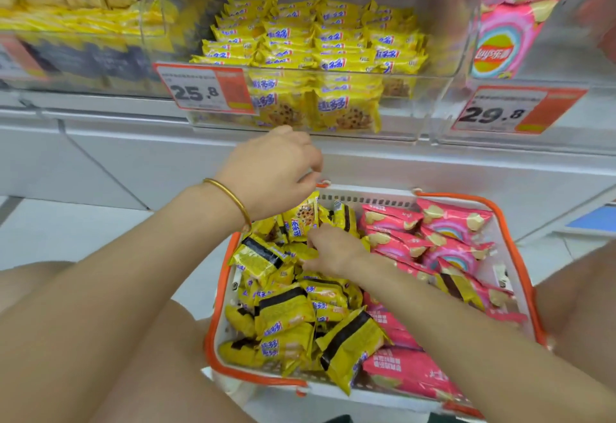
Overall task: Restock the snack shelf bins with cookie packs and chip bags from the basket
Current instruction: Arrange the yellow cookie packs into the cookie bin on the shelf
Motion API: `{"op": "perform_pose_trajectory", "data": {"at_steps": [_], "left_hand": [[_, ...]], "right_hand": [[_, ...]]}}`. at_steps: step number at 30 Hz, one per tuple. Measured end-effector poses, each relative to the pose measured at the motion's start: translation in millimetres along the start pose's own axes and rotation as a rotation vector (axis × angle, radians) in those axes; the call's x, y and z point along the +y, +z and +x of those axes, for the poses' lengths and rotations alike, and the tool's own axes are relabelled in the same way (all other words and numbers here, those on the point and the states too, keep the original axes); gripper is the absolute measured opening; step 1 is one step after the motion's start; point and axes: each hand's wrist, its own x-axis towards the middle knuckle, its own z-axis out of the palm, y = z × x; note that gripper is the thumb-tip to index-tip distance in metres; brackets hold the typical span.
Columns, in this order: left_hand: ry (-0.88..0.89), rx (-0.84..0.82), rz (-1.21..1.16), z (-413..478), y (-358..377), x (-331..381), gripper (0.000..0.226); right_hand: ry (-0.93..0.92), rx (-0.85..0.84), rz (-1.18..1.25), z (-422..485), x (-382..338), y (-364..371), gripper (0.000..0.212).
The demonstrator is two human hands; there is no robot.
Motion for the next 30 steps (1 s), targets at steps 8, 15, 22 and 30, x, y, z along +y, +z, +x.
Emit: {"op": "perform_pose_trajectory", "data": {"at_steps": [8,15,22,30], "left_hand": [[-0.003,-0.010,0.001,17,0,-2,0.028],[-0.020,-0.232,-0.060,22,9,1,0.023],[-0.056,-0.384,-0.285,34,8,15,0.046],[-0.011,-0.034,-0.818,50,-38,21,0.023]], "right_hand": [[-0.028,0.139,-0.251,13,3,18,0.025],[-0.036,0.121,0.203,-11,52,-47,0.009],[-0.012,-0.010,1.086,-69,82,-108,0.014],[-0.255,0.343,0.629,-109,61,-181,0.026]]}}
